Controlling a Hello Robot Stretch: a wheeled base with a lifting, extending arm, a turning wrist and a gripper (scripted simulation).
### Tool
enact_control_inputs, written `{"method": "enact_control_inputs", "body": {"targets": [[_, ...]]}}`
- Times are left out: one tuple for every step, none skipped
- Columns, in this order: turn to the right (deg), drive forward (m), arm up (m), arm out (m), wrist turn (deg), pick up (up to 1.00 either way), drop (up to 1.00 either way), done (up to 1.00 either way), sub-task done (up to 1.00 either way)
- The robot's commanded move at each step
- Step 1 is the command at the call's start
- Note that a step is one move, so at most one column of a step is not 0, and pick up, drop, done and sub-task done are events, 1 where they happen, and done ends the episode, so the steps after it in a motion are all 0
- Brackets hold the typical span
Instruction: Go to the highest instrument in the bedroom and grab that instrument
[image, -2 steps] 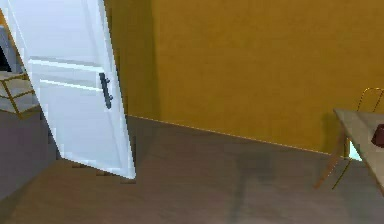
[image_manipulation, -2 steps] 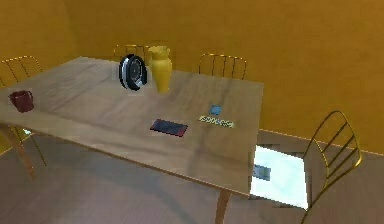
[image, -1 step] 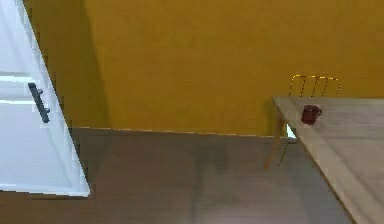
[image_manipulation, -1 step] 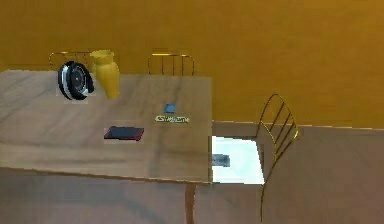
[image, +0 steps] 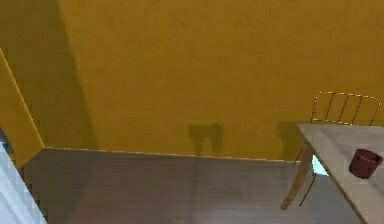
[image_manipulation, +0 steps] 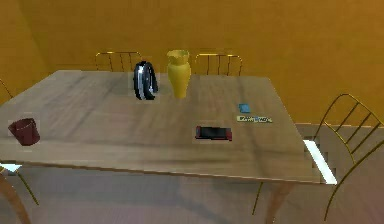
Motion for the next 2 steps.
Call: {"method": "enact_control_inputs", "body": {"targets": [[-9.0,0.00,0.00,0.00,0.0,0.00,0.00,0.00,0.00],[45.0,0.00,0.00,0.00,0.0,0.00,0.00,0.00,0.00]]}}
